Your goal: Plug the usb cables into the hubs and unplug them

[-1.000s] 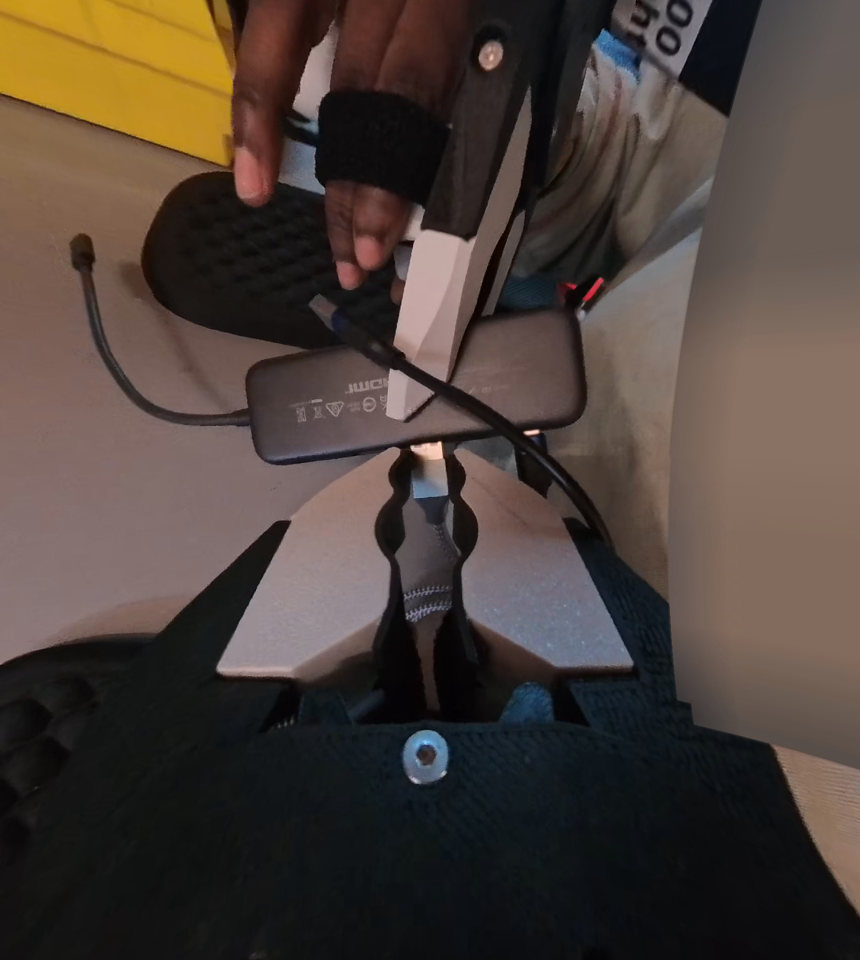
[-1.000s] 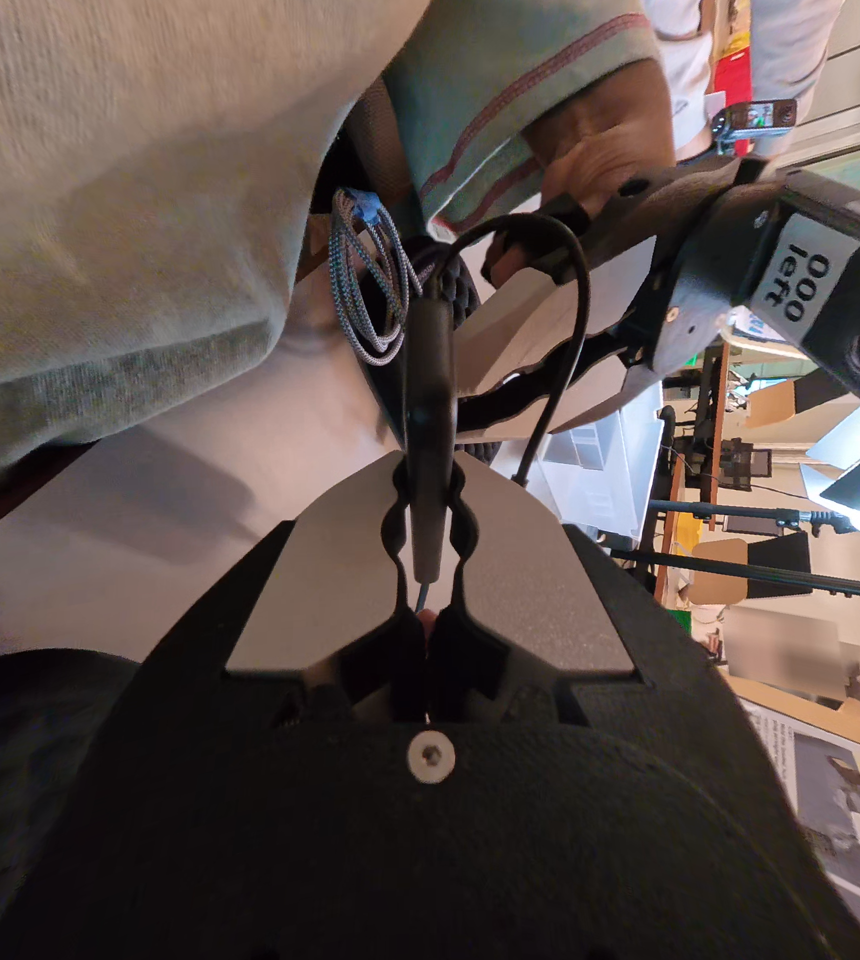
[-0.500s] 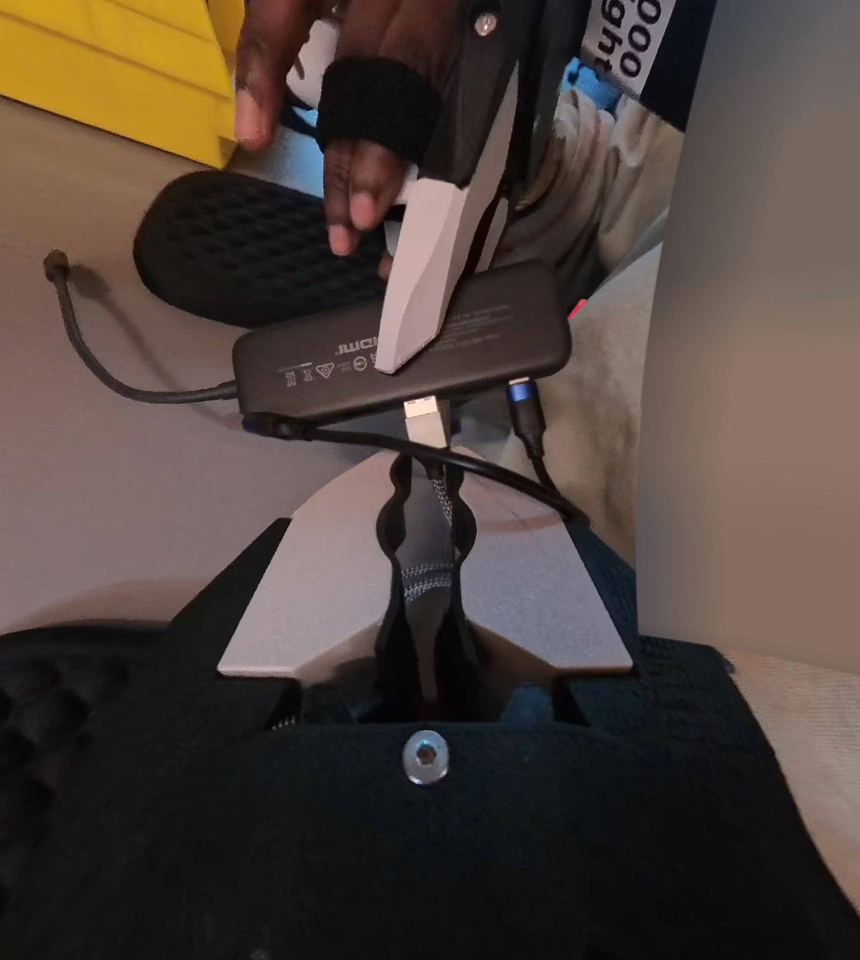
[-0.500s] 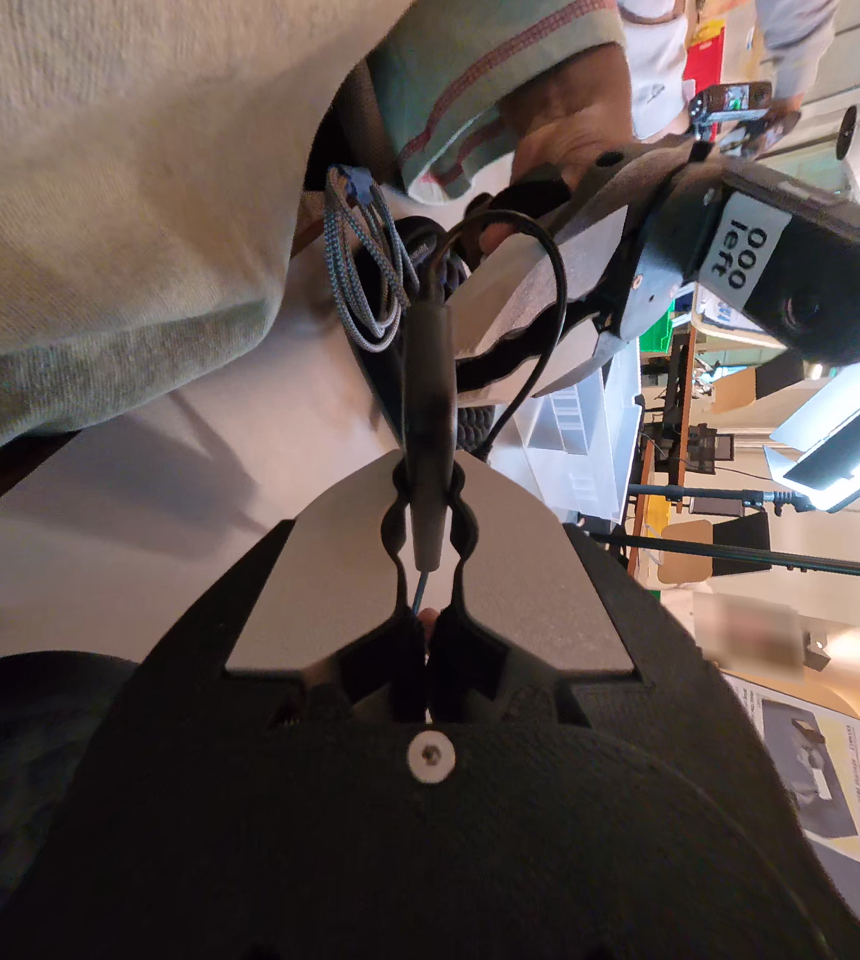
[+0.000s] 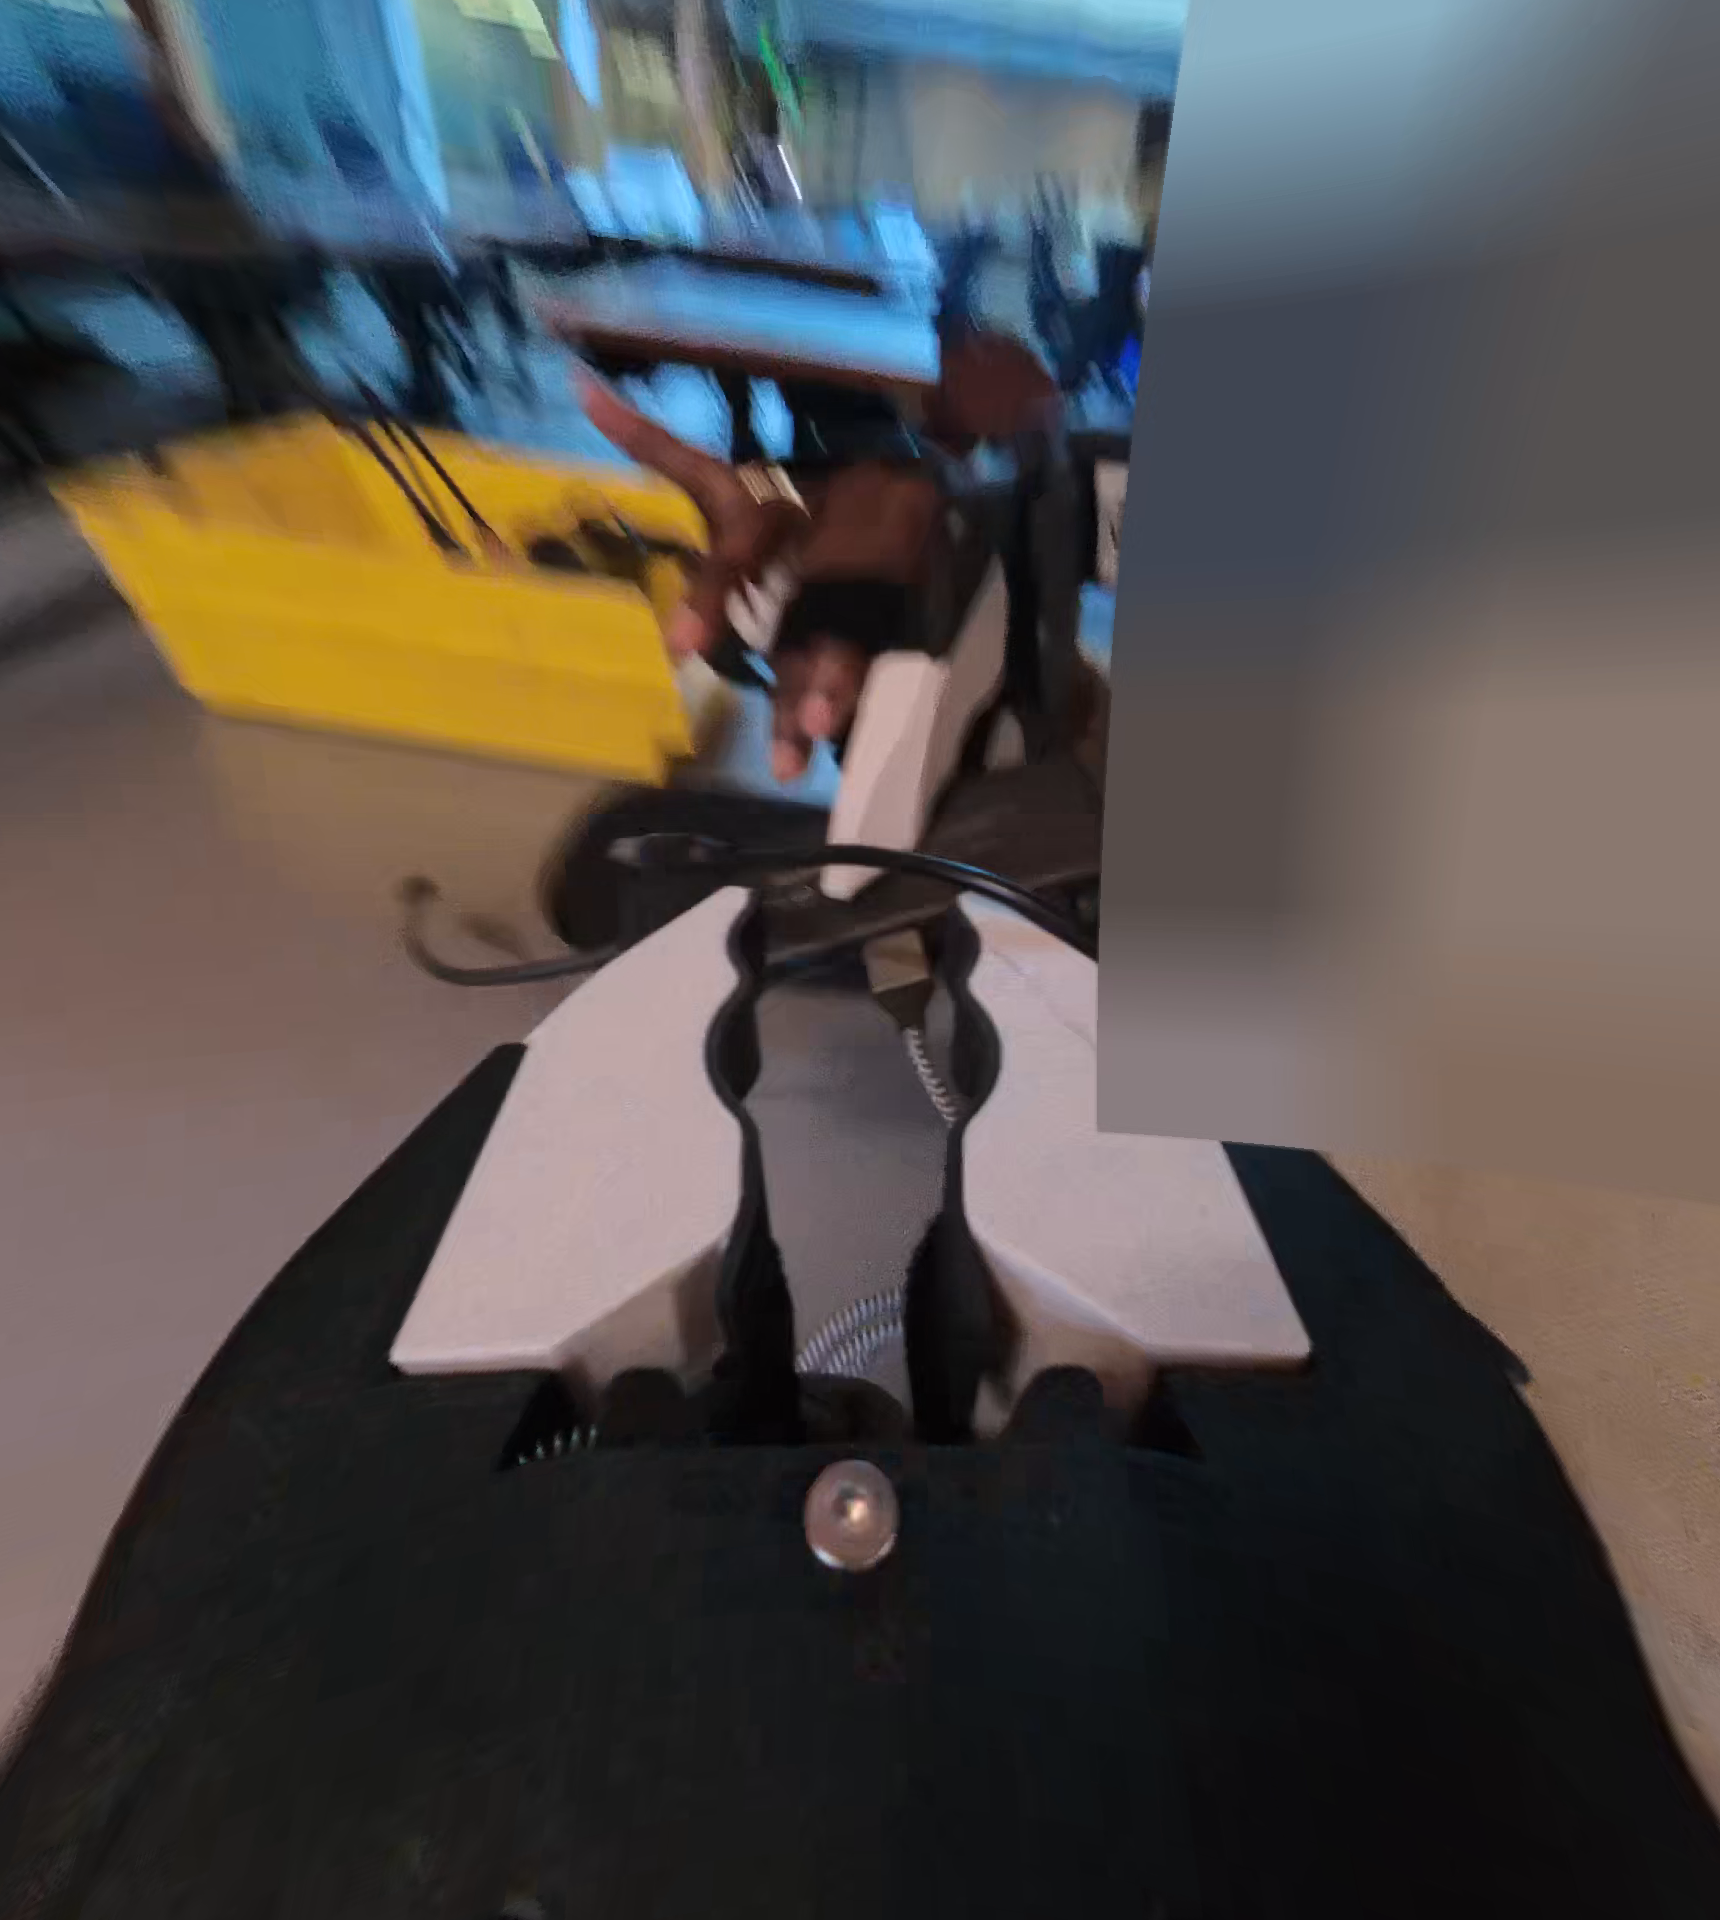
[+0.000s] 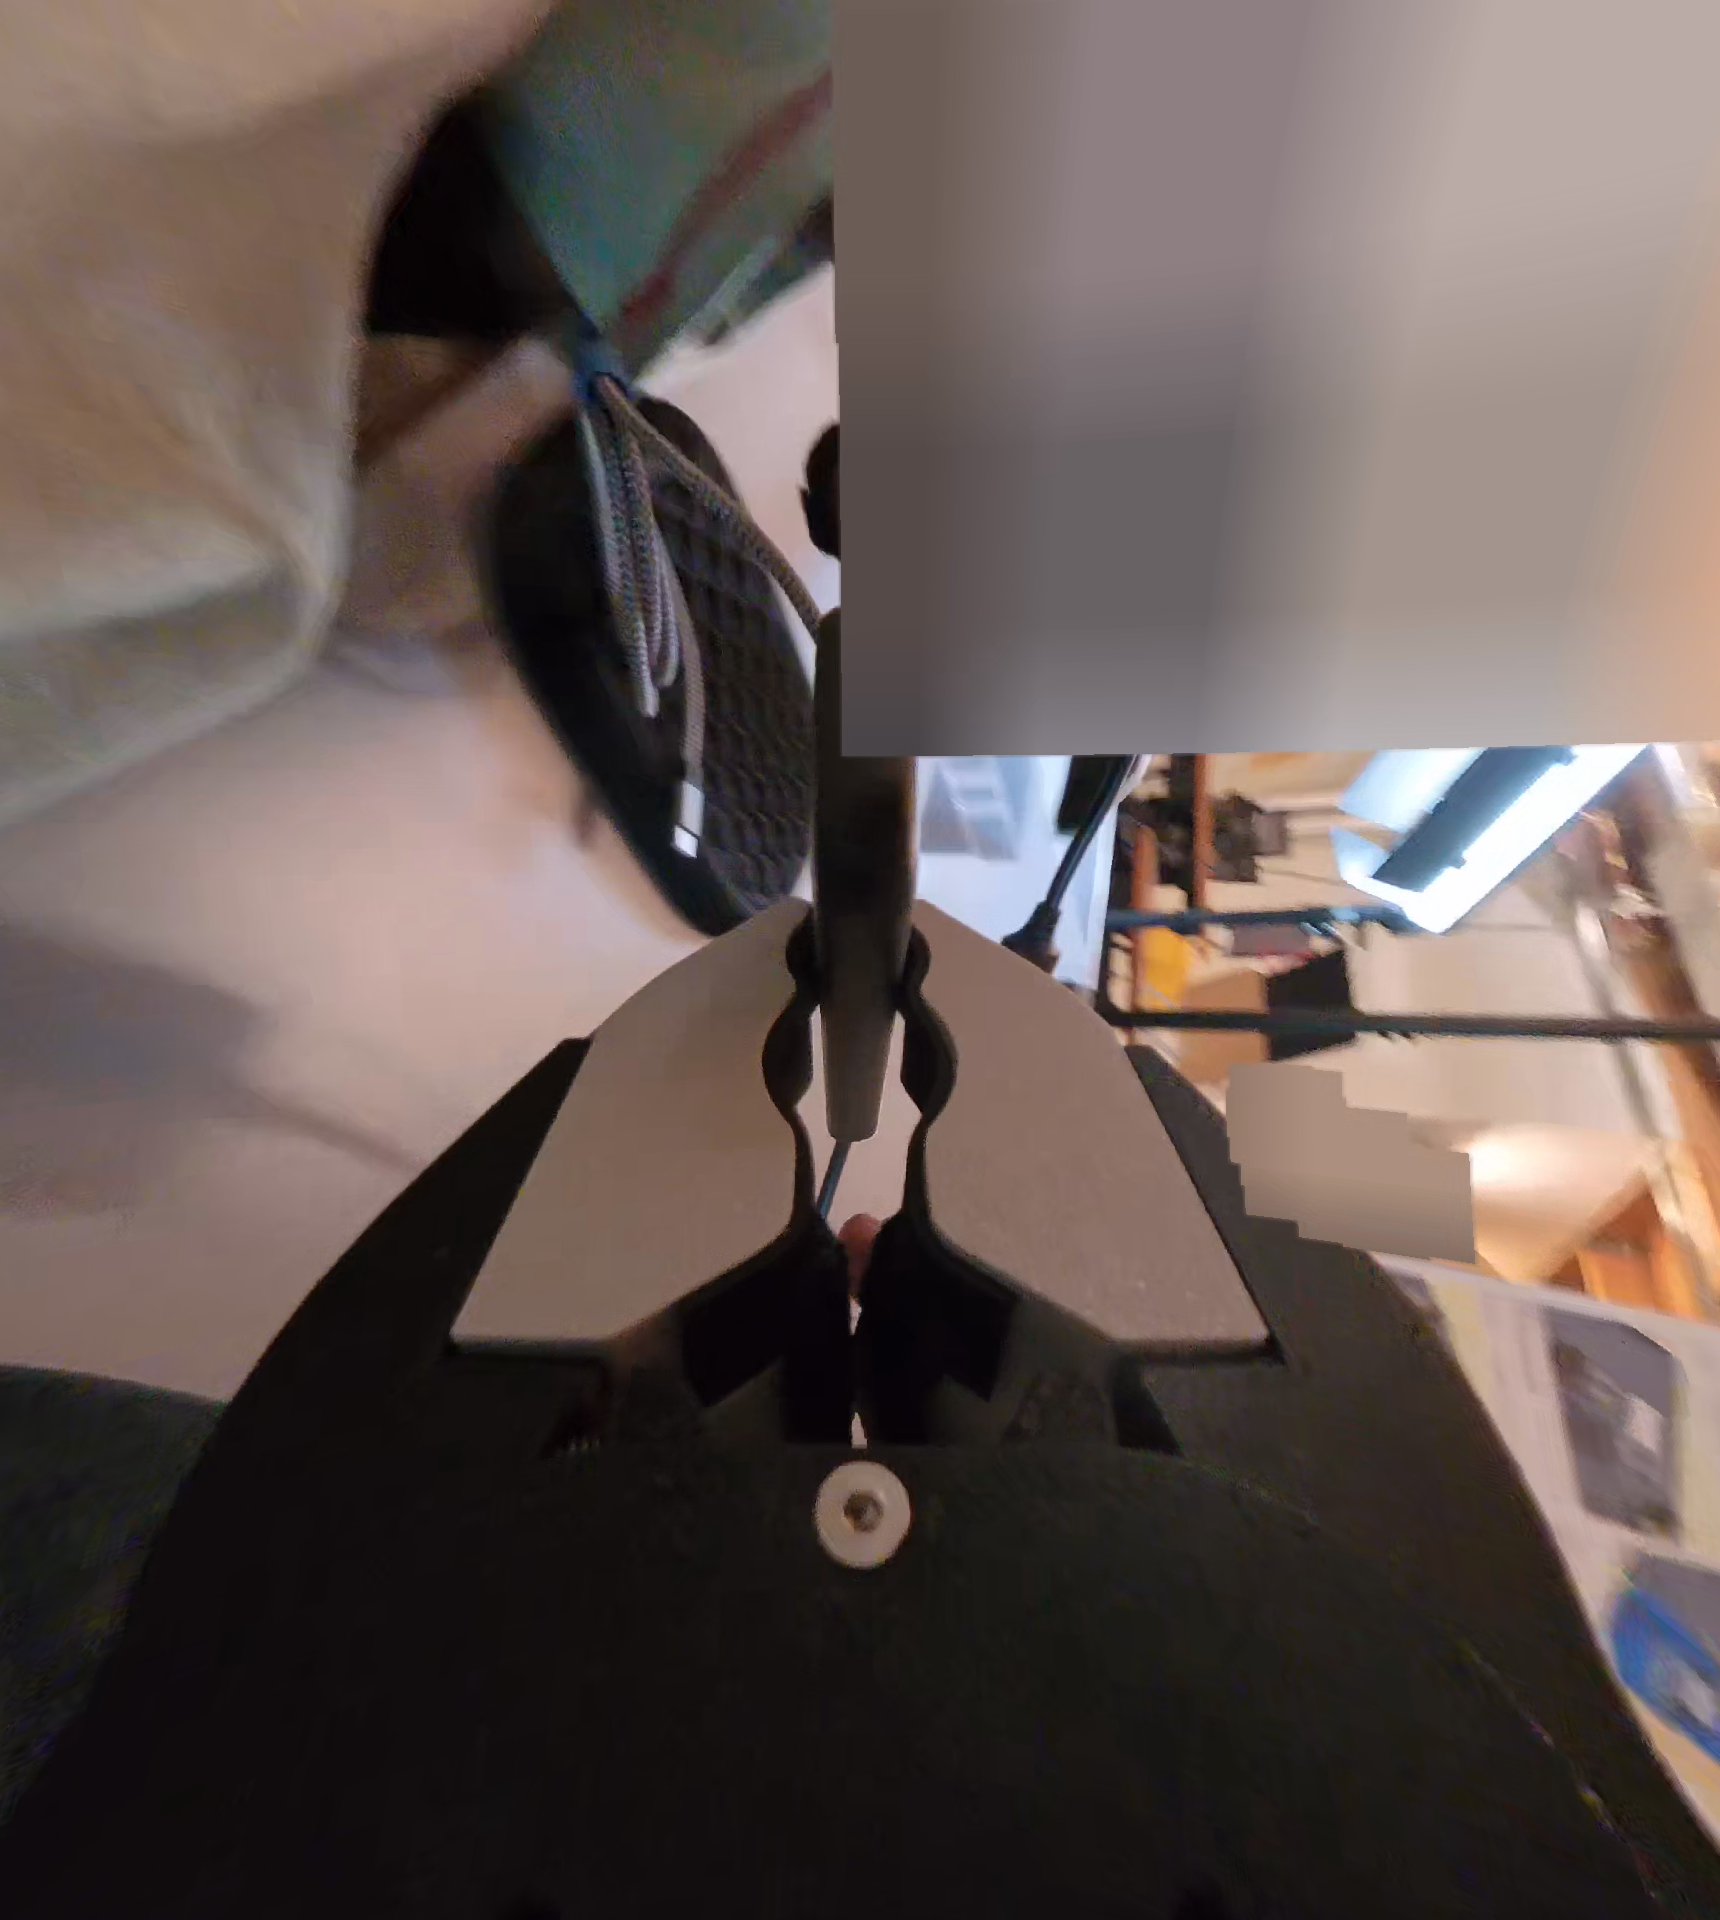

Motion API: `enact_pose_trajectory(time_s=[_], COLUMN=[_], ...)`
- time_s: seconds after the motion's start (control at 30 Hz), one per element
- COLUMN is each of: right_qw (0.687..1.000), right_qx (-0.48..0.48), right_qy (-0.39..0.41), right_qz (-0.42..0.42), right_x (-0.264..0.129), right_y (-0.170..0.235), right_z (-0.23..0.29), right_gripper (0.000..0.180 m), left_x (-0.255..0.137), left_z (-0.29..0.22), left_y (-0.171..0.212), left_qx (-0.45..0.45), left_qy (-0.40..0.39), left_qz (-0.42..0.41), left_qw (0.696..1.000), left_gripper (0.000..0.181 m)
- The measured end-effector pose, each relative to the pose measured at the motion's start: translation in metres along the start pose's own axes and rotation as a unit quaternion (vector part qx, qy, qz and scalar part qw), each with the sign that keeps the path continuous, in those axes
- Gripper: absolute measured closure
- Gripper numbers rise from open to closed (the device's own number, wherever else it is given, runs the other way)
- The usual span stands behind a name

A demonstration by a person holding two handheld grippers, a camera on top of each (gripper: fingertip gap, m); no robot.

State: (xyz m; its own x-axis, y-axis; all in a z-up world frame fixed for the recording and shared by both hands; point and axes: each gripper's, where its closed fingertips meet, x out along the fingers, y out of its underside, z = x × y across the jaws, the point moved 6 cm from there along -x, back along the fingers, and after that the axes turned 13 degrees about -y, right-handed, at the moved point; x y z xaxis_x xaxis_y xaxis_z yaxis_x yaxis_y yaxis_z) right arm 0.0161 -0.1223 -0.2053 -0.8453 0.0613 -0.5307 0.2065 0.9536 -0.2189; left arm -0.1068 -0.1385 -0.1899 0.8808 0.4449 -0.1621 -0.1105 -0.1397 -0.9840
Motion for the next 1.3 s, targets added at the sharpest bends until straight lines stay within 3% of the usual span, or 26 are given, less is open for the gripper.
enact_pose_trajectory(time_s=[0.1, 0.23, 0.27, 0.37, 0.47, 0.57, 0.63, 0.77, 0.87, 0.97, 1.13, 1.3], right_qw=[0.995, 0.977, 0.969, 0.934, 0.875, 0.801, 0.763, 0.716, 0.693, 0.682, 0.651, 0.639], right_qx=[0.007, 0.037, 0.045, 0.075, 0.122, 0.186, 0.247, 0.359, 0.394, 0.425, 0.501, 0.563], right_qy=[0.079, 0.18, 0.207, 0.297, 0.401, 0.497, 0.546, 0.594, 0.604, 0.596, 0.569, 0.524], right_qz=[0.054, 0.108, 0.126, 0.185, 0.244, 0.278, 0.241, 0.074, 0.008, -0.004, -0.041, 0.001], right_x=[-0.027, -0.083, -0.099, -0.152, -0.205, -0.248, -0.263, -0.268, -0.266, -0.261, -0.245, -0.221], right_y=[0.019, 0.049, 0.057, 0.082, 0.104, 0.121, 0.133, 0.163, 0.181, 0.197, 0.228, 0.258], right_z=[-0.022, -0.053, -0.062, -0.085, -0.1, -0.102, -0.097, -0.082, -0.07, -0.059, -0.04, -0.024], right_gripper=[0.168, 0.168, 0.167, 0.167, 0.167, 0.167, 0.167, 0.167, 0.168, 0.168, 0.168, 0.168], left_x=[-0.035, -0.086, -0.085, -0.047, -0.014, -0.013, -0.017, -0.011, 0.003, 0.01, 0.003, 0.002], left_z=[0.034, 0.062, 0.062, 0.057, 0.063, 0.071, 0.072, 0.07, 0.064, 0.061, 0.064, 0.066], left_y=[-0.031, -0.023, -0.013, 0.018, 0.035, 0.034, 0.033, 0.037, 0.043, 0.048, 0.044, 0.043], left_qx=[0.044, 0.066, 0.079, 0.189, 0.258, 0.242, 0.232, 0.259, 0.317, 0.35, 0.316, 0.308], left_qy=[-0.175, -0.41, -0.429, -0.433, -0.419, -0.43, -0.435, -0.427, -0.408, -0.397, -0.403, -0.404], left_qz=[-0.183, -0.383, -0.391, -0.299, -0.202, -0.199, -0.214, -0.197, -0.15, -0.122, -0.146, -0.151], left_qw=[0.966, 0.825, 0.811, 0.829, 0.847, 0.847, 0.843, 0.844, 0.843, 0.84, 0.847, 0.848], left_gripper=[0.139, 0.141, 0.14, 0.133, 0.116, 0.114, 0.114, 0.114, 0.113, 0.111, 0.111, 0.111])
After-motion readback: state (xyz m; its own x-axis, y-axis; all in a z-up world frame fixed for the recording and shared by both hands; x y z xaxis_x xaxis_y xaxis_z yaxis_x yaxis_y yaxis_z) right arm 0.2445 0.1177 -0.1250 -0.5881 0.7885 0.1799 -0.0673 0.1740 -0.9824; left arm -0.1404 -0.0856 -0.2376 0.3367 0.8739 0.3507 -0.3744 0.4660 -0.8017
